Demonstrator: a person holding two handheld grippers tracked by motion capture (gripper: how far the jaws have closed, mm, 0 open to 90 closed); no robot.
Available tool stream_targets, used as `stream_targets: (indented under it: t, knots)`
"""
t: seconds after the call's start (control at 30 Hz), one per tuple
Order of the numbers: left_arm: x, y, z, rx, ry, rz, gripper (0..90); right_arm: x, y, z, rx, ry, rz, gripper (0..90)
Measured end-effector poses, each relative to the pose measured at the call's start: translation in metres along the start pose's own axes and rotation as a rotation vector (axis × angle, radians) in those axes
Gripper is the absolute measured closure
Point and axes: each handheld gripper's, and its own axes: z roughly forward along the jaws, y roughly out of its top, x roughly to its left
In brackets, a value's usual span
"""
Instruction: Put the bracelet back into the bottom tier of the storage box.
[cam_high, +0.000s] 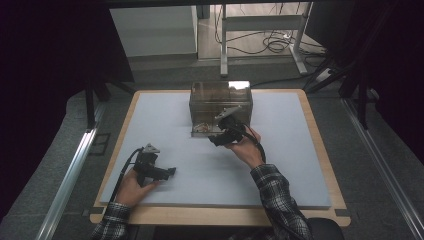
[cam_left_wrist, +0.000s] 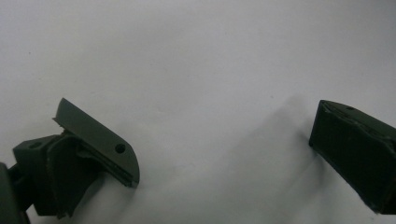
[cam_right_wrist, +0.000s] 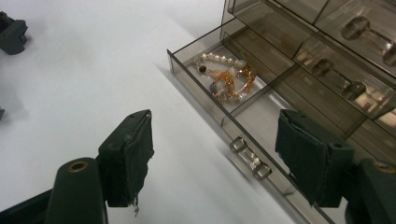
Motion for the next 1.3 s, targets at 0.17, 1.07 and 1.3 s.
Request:
stream_targets:
  t: [0.17,1.07,1.3]
  knots:
    - [0.0,0.0,0.0,0.0,0.0,0.001,0.0,-0.002,-0.006,-0.006,0.008,0.0,0.007,25.0]
    - [0.0,0.0,0.0,0.002,0.0,0.0,0.0,-0.006,-0.033,-0.028,0.052,-0.014,0.008,13.1]
    - [0.0,0.0,0.0,0.002,0.0,0.0,0.0,-0.009,-0.041,-0.037,0.06,-0.023,0.018,11.3]
